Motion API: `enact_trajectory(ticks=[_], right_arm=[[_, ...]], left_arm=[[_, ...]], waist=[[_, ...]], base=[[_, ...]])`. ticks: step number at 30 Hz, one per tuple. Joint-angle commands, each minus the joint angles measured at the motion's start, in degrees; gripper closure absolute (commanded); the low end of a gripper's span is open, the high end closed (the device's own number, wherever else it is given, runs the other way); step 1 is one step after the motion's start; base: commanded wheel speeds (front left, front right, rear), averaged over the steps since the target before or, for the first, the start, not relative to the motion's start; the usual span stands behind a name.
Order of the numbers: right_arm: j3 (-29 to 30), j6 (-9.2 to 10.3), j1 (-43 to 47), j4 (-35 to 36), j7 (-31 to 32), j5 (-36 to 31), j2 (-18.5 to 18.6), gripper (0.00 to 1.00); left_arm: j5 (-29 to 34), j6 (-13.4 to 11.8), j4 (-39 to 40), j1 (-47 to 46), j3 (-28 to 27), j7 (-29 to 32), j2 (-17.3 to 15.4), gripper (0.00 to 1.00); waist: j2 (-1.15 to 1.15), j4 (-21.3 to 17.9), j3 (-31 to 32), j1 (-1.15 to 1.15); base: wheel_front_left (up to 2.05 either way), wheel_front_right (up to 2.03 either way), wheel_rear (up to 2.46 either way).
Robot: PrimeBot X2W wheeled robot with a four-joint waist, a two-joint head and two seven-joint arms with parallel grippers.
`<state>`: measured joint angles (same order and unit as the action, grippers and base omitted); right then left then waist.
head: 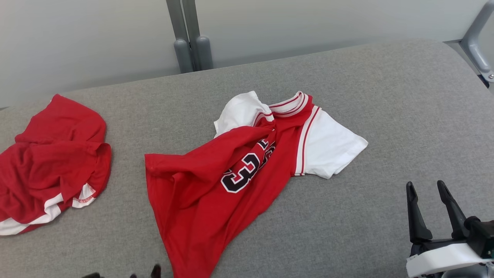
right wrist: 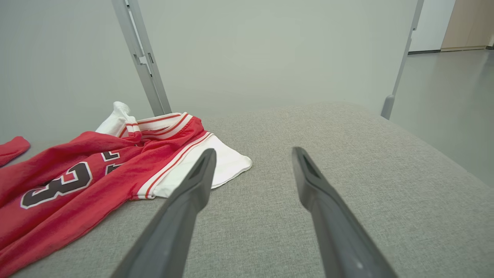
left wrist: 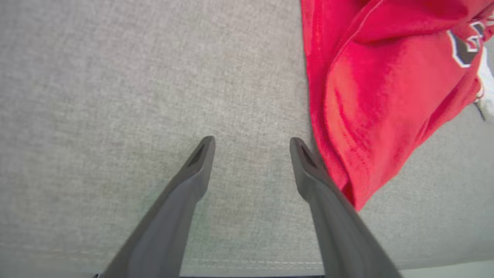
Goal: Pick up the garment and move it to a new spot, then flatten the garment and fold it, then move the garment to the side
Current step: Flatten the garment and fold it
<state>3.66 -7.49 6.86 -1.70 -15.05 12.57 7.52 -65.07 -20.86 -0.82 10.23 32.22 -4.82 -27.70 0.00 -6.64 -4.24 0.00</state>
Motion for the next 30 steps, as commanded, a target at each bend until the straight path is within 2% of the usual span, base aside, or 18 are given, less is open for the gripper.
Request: enact_trajectory(ticks=[1,3,6,12,14,15,18,20,23,30], right_arm=[[0.2,0.0,0.5,0.0,-0.2,0.0,0.1,0.0],[0.0,0.0,0.4,0.1,-0.2,-0.1,0.0,0.0],[-0.5,0.0,-0.9,0.1,-0.2,-0.2,-0.1,0.0],[-2.2,0.0,-2.9,0.2,-0.2,0.1,-0.2,0.0],[-2.0,0.0,-3.0,0.1,-0.2,0.2,-0.3,0.0],[-2.0,0.0,-3.0,0.1,-0.2,0.2,-0.3,0.0],[-1.6,0.0,-2.7,-0.2,-0.2,0.4,-0.4,0.0],[-1.5,0.0,-2.6,-0.2,-0.2,0.4,-0.5,0.0],[-1.8,0.0,-3.3,-0.3,-0.2,0.5,-0.6,0.0],[-1.3,0.0,-3.8,-0.1,-0.2,0.8,-0.7,0.0]], left_arm=[[1.6,0.3,2.2,-2.7,0.4,-0.8,0.5,0.0],[3.9,0.2,4.3,-4.9,1.7,-0.4,0.6,0.0],[5.3,0.6,5.1,-10.4,4.2,1.9,2.9,0.0],[11.7,-4.4,-4.9,-20.3,6.7,4.4,3.7,0.0],[12.8,-5.3,-7.7,-21.9,6.6,4.5,3.9,0.0],[13.1,-5.4,-8.5,-22.6,6.7,4.6,3.8,0.0],[11.9,-3.2,-10.5,-24.1,6.7,5.4,4.5,0.0],[11.4,-2.4,-12.3,-24.9,6.5,5.6,4.5,1.0],[12.5,-2.2,-14.7,-26.8,5.6,3.7,4.0,1.0],[15.0,-3.9,-18.3,-30.9,2.3,-3.0,3.3,1.0]], waist=[[0.0,-0.1,0.0,0.0],[0.0,-0.3,-0.2,0.0],[0.0,-0.7,-0.9,0.0],[0.0,-3.3,-2.2,0.0],[0.0,-4.2,-2.5,0.0],[0.0,-4.5,-2.7,0.0],[0.0,-5.3,-3.3,0.0],[0.0,-5.6,-3.7,0.0],[0.0,-6.2,-4.3,0.0],[0.0,-5.7,-5.6,0.0]], base=[[0.0,0.0,0.0],[0.0,0.0,0.0],[0.0,0.0,0.0],[0.0,0.0,0.0],[0.0,0.0,0.0],[0.0,0.0,0.0],[0.0,0.0,0.0],[0.0,0.0,0.0],[0.0,0.0,0.0],[0.0,0.0,0.0]])
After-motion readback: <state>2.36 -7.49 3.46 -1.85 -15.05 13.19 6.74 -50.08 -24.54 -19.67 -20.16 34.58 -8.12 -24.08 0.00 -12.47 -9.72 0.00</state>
